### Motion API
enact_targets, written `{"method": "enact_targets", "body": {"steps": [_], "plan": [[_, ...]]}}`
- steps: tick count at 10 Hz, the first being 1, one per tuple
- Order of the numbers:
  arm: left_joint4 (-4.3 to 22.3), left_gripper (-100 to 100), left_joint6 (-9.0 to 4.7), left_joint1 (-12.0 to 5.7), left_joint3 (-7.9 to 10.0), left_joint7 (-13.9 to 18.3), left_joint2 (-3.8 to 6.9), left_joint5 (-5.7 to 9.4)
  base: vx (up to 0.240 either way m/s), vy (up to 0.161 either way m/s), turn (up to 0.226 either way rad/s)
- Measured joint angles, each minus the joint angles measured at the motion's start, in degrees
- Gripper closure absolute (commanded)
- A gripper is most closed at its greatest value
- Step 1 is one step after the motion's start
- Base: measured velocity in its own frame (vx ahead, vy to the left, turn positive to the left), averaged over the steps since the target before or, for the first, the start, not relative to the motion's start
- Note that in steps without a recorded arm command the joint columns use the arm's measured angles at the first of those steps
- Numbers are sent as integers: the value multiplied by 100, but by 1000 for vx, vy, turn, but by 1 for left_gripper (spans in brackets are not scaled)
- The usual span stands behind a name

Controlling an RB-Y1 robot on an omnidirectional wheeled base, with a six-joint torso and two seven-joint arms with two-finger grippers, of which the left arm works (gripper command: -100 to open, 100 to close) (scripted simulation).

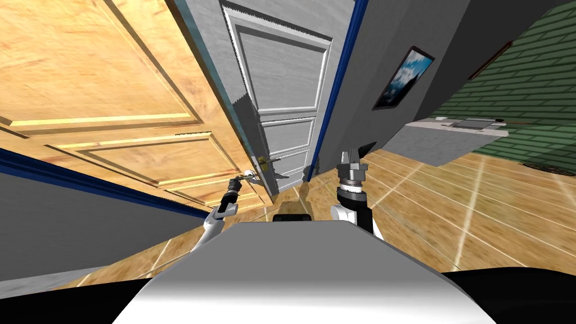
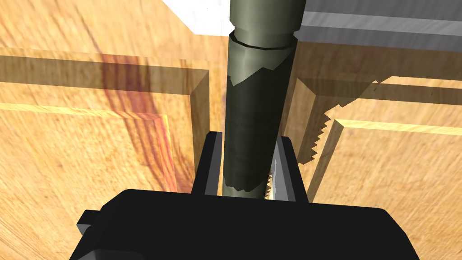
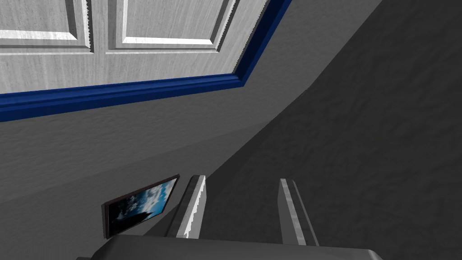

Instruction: Pull the door open

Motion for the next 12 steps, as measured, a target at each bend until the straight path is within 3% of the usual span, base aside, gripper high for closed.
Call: {"method": "enact_targets", "body": {"steps": [3, 4, 6, 8, 12], "plan": [[-59, 100, -3, 63, -110, 82, 54, -8, -116, 20, -61], [-77, 100, -28, 103, -120, 121, 124, -3, -235, 62, -156], [-90, 100, -168, 169, -219, 247, 243, -3, -204, 54, -128], [-237, 100, -212, 327, -337, 349, 313, -13, -191, 60, -128], [-271, 100, -483, 480, -580, 562, 489, -36, -206, 59, -102]]}}
